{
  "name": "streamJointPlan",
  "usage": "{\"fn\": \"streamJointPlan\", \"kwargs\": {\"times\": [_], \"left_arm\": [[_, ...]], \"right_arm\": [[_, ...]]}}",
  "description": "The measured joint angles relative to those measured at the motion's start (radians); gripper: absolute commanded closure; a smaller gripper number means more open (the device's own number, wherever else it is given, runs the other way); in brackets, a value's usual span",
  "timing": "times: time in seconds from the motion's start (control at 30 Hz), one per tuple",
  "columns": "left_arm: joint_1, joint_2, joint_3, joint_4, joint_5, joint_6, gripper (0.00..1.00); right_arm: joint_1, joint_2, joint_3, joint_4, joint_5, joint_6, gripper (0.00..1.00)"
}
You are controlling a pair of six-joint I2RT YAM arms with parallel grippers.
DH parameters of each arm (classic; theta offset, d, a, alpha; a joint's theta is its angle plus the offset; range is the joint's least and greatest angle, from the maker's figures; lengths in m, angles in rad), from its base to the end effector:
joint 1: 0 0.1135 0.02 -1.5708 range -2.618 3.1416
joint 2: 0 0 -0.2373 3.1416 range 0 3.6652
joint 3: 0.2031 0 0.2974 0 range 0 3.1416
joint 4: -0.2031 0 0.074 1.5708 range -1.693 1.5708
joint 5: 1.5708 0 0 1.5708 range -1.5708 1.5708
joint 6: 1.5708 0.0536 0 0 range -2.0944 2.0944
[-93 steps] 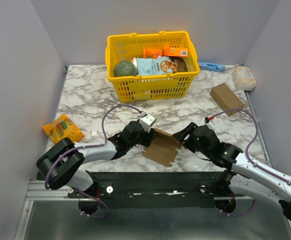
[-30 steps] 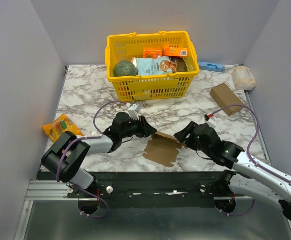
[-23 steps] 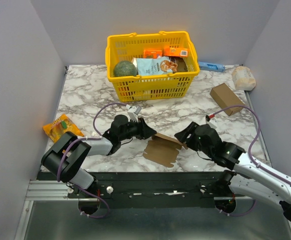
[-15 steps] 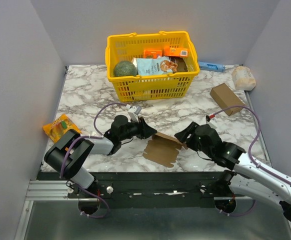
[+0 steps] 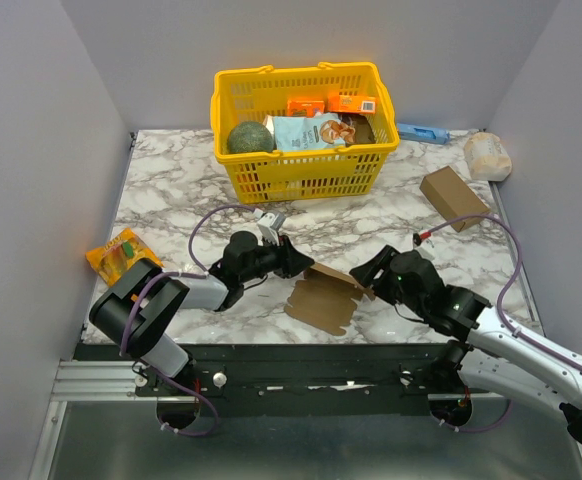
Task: Fold the paper box
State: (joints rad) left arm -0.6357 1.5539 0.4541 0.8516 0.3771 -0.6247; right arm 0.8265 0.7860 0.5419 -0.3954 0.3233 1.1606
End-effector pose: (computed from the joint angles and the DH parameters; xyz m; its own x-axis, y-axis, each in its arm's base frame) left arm 0.2471 -0.2069 0.0880 -0.6512 -0.1953 -0.7334 0.5651 0.5202 -0.6403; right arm 0.1816 0.1721 0.1947 -0.6425 0.5860 -0.4939 0.1615 0.7335 0.6602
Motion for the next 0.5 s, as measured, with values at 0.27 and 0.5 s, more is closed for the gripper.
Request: {"fn": "streamJointPlan", "kwargs": {"times": [0.27, 0.5], "left_arm": [[-0.008, -0.005, -0.006, -0.003, -0.027, 0.019, 0.73], [-0.011, -0.008, -0.008, -0.002, -0.031, 0.028, 0.74]], "right_arm": [[0.000, 0.007, -0.033, 0.006, -0.012, 0.039, 0.32], [0.000, 0.027, -0.042, 0.033, -0.047, 0.071, 0.33]]}}
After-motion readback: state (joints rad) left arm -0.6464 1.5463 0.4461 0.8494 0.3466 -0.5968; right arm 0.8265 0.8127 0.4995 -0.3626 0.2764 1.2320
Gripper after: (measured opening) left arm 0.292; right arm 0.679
